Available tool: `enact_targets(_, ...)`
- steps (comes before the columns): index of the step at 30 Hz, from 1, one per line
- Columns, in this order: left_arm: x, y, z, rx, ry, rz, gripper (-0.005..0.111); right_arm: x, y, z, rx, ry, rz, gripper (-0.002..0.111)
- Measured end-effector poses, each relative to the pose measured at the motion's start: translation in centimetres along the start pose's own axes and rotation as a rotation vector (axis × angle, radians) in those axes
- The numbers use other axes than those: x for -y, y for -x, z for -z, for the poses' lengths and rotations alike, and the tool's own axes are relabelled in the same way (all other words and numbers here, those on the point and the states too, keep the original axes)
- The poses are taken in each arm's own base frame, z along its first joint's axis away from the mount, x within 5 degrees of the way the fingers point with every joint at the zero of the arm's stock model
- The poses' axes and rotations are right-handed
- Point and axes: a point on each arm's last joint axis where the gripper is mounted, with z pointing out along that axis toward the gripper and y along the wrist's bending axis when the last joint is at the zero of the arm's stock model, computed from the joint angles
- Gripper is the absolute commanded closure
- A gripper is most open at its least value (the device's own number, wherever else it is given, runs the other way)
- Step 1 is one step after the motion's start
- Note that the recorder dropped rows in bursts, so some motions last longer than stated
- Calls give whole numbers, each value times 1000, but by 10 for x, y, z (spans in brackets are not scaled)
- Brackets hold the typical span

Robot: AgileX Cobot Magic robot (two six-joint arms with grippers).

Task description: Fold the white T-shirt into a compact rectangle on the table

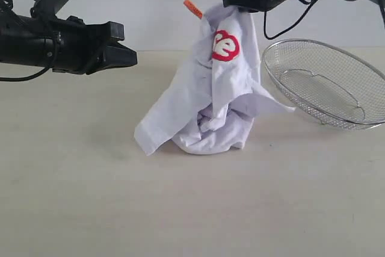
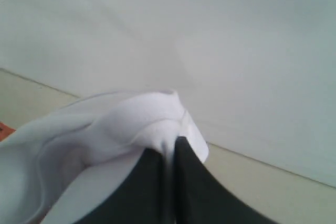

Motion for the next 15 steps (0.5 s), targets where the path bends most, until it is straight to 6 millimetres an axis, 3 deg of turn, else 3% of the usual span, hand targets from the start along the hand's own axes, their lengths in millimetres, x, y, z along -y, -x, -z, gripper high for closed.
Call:
enact_targets(4,0,0,0,1,0,-7,102,7,1,1,13,-21,4,108)
enact_targets(6,0,0,0,2,-1,-9,102,6,1,1,6,-19,9,101)
enact_targets(9,0,0,0,2,-1,-18,102,6,0,1,1,-15,13,74)
enact_targets(10,0,0,0,2,-1,-20,102,6,-1,1,-6,-12,13,58)
enact_targets(12,0,0,0,2,-1,-23,102,5,-2,1,-22,-4,15,37)
enact_targets(13,0,0,0,2,-1,-24,102,5,-3,1,-29,-1,13,29)
enact_targets(15,0,0,0,3,1,-24,102,4,-4,2,-45,7,-7,30)
